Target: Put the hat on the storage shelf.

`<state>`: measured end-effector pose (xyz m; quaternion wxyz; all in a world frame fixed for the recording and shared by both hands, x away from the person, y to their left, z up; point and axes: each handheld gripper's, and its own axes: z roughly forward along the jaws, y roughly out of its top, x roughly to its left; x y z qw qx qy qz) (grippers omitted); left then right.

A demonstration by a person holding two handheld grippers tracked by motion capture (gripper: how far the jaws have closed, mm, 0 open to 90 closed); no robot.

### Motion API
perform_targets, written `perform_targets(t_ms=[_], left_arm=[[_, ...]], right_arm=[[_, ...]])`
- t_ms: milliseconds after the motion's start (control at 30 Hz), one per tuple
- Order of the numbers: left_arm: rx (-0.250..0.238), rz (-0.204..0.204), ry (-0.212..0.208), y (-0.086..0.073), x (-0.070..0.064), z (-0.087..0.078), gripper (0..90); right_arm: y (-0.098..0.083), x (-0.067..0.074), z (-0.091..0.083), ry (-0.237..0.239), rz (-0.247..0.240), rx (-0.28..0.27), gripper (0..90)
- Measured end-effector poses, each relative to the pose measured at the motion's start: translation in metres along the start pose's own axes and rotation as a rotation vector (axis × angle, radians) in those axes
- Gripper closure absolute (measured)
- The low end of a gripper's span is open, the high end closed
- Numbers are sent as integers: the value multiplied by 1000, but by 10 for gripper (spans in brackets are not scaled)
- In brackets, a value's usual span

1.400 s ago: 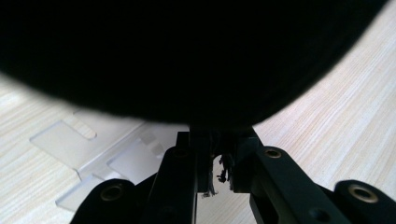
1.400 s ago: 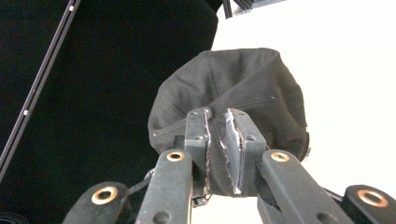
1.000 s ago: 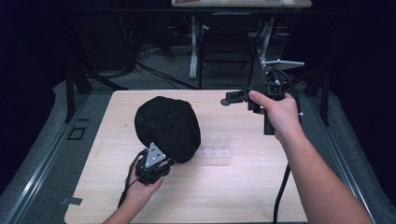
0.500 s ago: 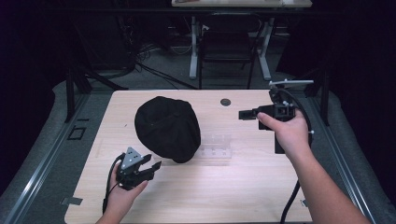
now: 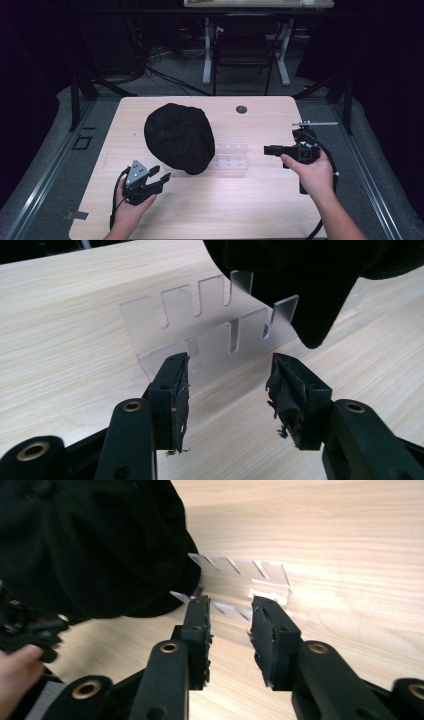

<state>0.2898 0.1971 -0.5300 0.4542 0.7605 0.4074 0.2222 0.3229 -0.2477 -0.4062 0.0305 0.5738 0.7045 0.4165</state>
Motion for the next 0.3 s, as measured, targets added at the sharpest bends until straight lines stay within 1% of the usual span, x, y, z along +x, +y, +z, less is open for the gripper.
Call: perform_targets(t_ms=[33, 67, 100, 133, 167, 200, 233, 267, 300], left_arm=[[0, 0, 0, 0, 0, 0, 507], [2, 6, -2, 0, 0, 0, 507], [3, 16, -9, -1, -2, 1, 507], [3, 16, -9, -1, -2, 1, 506], [8, 24, -18, -2, -5, 3, 500], [8, 24, -18, -2, -5, 3, 492], [12, 27, -28, -2, -6, 3, 492], [2, 24, -35, -1, -8, 4, 481], [-5, 30, -44, 0, -10, 4, 476]], right_arm=[[0, 0, 0, 0, 0, 0, 663], [-4, -2, 2, -5, -5, 1, 652], [-12, -5, 6, -14, -4, -12, 640], [-15, -7, 7, -23, -11, -6, 633], [-18, -9, 10, -25, -12, -13, 619], [-18, -9, 10, -25, -12, -13, 619], [-22, -11, 12, -31, -19, -15, 609], [-27, -12, 14, -49, -31, -28, 594], [-34, -14, 16, -67, -54, -48, 575]])
